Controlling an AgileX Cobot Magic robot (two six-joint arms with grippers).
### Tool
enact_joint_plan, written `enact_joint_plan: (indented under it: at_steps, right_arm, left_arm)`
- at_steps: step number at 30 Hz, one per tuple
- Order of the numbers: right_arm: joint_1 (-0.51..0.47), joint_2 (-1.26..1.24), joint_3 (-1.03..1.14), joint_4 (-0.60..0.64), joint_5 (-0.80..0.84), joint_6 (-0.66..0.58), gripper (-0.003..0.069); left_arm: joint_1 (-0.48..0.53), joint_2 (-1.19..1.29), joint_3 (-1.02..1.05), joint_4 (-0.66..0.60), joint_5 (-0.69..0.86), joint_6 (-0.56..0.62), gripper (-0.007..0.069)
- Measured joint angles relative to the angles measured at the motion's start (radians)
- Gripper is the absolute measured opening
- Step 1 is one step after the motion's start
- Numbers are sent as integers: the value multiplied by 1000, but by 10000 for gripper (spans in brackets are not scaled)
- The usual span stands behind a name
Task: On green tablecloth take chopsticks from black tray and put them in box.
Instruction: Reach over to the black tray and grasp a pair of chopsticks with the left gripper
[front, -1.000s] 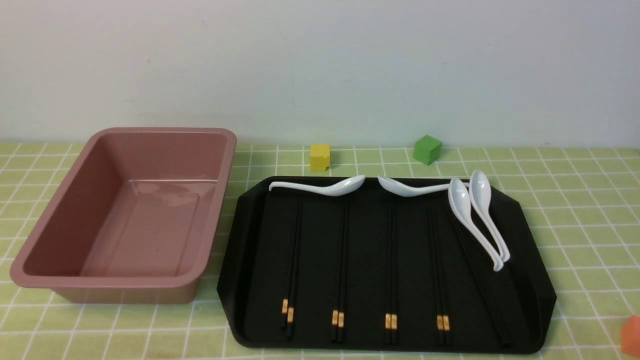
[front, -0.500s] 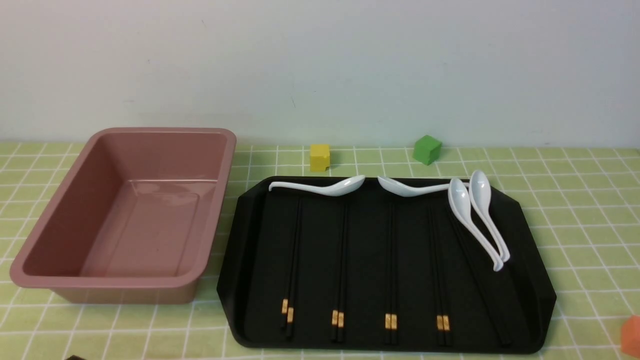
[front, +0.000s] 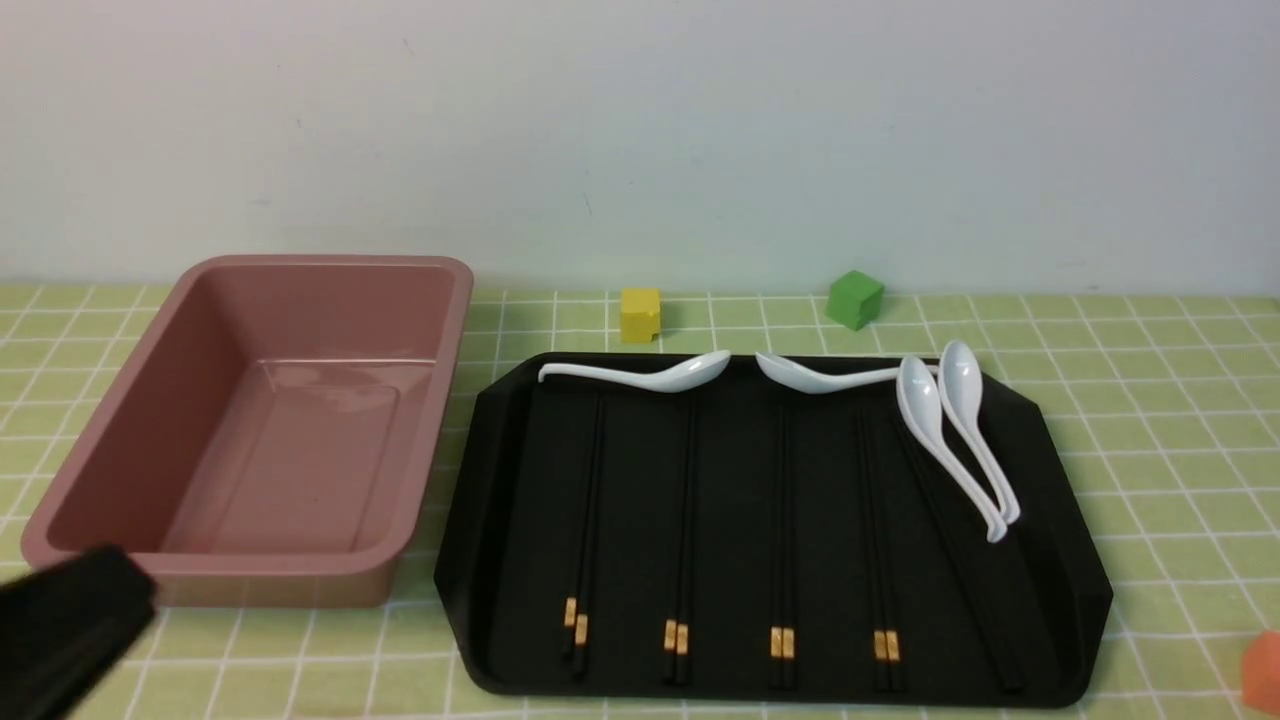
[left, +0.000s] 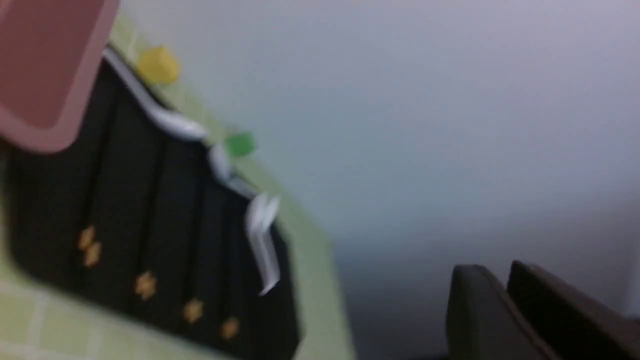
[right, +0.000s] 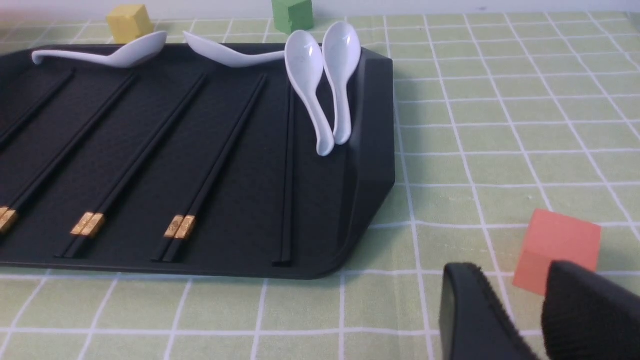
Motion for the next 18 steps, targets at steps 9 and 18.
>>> enact_joint_plan:
  at_steps: [9, 18]
  right_arm:
    - [0, 0, 0, 0, 0, 0, 240]
    - [0, 0, 0, 0, 0, 0, 240]
  left_arm:
    - [0, 630, -312, 451, 517, 26, -13]
    - [-34, 929, -527, 433, 524, -2, -13]
